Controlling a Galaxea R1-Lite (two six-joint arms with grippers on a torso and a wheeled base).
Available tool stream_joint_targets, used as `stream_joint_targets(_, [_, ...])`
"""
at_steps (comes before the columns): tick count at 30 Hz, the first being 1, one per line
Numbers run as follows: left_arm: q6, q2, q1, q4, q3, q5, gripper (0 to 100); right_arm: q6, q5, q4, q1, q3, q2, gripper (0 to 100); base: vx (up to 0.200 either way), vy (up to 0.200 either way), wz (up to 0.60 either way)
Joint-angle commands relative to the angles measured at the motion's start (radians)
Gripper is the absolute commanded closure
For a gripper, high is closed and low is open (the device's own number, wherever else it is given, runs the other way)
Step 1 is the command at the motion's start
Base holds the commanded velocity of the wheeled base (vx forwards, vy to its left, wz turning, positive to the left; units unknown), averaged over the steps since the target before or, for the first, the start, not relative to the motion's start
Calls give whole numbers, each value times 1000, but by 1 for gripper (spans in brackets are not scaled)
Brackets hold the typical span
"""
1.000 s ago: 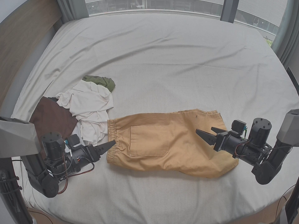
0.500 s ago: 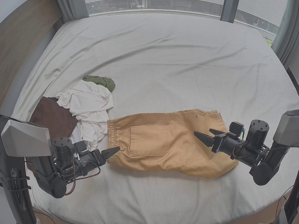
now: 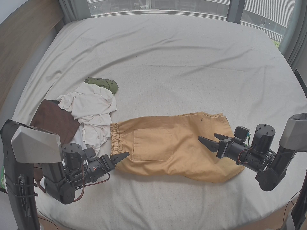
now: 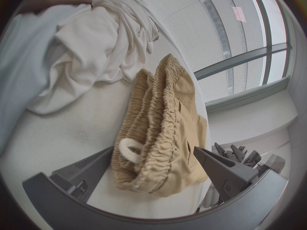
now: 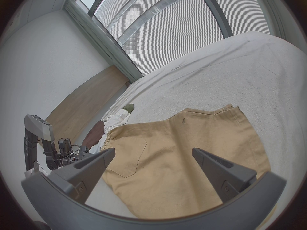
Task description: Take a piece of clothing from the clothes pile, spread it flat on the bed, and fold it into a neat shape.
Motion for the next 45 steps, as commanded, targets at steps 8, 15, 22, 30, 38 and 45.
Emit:
stream_joint_targets(8, [-124,23,-3,6,-120,2,0,0,1,0,1,2,0,0,0,0,0])
stream_joint_targets(15, [-193,45,-6,4,-178,34,0,-1,1,-2,1,4,0,0,0,0,0])
stream_joint_targets(22, [-205,77,-9,1,-197,55,100,-1,1,-3,1,5,-3,0,0,0,0])
stream_joint_targets(30, [-208,63,-1,1,-184,59,100,-1,-1,-11,8,7,3,0,0,0,0])
stream_joint_targets(38, [-204,-81,14,9,-72,57,100,-1,-1,-11,11,15,11,0,0,0,0])
stream_joint_targets(45, [-181,-161,77,44,-16,37,100,-1,-2,-11,11,13,34,0,0,0,0])
